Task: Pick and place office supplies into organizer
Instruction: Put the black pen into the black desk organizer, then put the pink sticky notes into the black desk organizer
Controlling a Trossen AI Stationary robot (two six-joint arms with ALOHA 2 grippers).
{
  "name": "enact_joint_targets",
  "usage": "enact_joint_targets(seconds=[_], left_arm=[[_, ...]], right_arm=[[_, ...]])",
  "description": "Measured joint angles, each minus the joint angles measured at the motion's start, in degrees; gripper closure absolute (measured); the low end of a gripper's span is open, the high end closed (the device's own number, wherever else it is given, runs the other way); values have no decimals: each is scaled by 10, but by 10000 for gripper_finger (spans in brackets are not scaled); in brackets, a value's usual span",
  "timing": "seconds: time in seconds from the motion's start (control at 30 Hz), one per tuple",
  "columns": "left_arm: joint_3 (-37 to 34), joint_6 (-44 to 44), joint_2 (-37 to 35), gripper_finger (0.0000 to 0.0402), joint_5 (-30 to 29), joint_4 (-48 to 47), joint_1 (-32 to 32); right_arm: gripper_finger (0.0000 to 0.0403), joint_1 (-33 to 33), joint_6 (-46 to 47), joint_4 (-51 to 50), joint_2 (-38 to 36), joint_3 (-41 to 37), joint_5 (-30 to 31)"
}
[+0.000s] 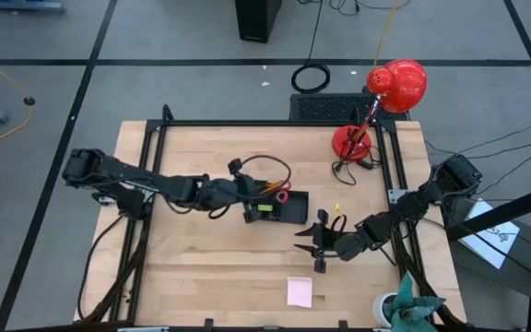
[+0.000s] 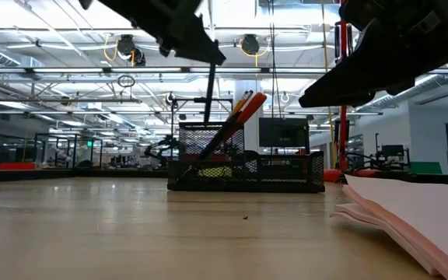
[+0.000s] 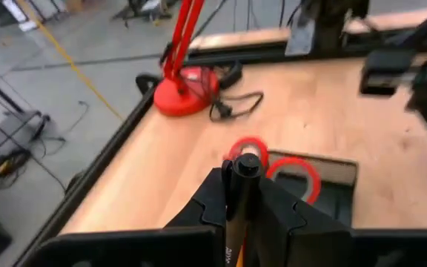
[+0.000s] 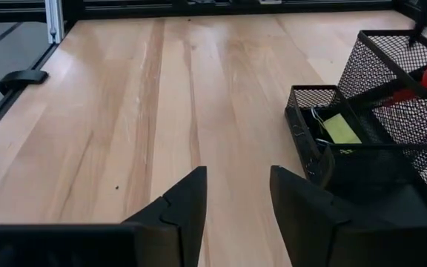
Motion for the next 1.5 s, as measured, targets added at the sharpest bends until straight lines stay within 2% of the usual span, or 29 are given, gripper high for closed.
enact_joint_targets(seconds=[0.2,0.67,0.97,1.07,1.27,1.4,1.5], left_arm=[[0,-17,31,372,27,-12,16],[0,-42,112,365,36,-25,45],[0,-49,113,358,58,-29,48],[0,-44,113,338,64,-29,47],[0,-44,112,264,69,-22,42],[1,-38,95,224,57,-12,30],[-1,-9,61,208,47,-31,13]], right_arm=[[264,0,0,-12,0,0,0],[267,0,11,-5,0,-7,0],[270,0,0,8,0,-7,0],[269,0,0,8,0,-7,0],[272,0,0,8,0,-7,0],[272,0,0,8,0,-7,0],[273,0,0,9,0,-7,0]])
